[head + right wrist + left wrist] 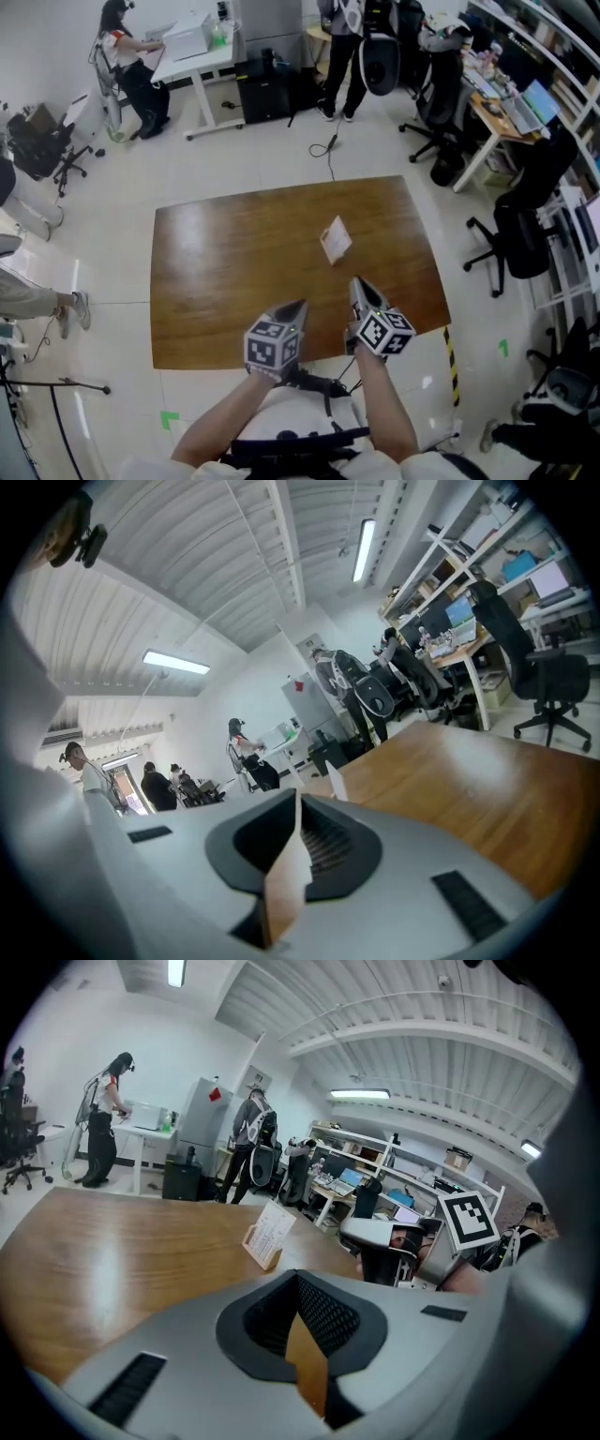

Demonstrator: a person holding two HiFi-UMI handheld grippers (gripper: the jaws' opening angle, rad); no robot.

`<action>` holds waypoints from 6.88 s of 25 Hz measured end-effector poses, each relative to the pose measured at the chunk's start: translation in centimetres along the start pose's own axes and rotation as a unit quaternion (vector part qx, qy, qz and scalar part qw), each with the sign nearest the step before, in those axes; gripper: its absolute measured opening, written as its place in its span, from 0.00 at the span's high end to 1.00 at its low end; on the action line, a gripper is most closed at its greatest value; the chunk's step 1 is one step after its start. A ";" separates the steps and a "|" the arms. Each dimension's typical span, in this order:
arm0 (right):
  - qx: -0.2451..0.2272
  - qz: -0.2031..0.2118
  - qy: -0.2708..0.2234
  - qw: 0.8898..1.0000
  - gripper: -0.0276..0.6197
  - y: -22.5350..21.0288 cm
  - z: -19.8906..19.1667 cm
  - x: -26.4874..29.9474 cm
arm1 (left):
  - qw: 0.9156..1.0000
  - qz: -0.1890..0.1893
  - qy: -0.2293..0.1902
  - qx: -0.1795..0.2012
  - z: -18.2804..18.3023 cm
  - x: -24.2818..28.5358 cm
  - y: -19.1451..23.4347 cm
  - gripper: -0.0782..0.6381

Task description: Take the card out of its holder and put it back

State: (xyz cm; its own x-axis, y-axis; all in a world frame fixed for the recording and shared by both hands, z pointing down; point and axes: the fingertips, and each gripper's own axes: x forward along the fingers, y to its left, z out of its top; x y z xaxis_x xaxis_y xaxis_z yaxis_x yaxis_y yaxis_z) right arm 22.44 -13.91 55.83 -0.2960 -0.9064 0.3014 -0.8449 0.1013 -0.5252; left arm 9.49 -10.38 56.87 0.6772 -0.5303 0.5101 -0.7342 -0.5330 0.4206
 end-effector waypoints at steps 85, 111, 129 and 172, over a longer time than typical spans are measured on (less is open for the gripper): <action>-0.170 -0.001 0.057 0.984 0.93 -3.3 4.4 16.0 | 0.998 -0.015 0.048 -0.044 4.6 11.3 5.5 0.90; -0.140 -0.008 -0.036 0.990 0.93 1.5 10.2 2.2 | 1.000 0.004 -0.004 -0.009 6.4 6.4 4.0 0.90; -0.114 -0.052 -0.014 0.992 0.93 0.9 3.9 -5.9 | 0.999 0.013 -0.038 0.033 7.1 3.5 0.6 0.90; -0.140 0.008 -0.020 0.990 0.93 1.3 9.9 4.5 | 1.000 0.023 -0.008 0.004 6.8 5.5 3.7 0.90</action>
State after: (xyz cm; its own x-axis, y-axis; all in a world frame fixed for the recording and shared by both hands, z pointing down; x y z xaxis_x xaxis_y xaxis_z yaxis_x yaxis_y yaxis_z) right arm 24.39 -21.90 48.61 -0.2969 -0.9187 0.2606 -0.9324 0.2200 -0.2868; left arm 10.82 -19.78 56.12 0.6430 -0.5650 0.5170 -0.7645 -0.5131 0.3902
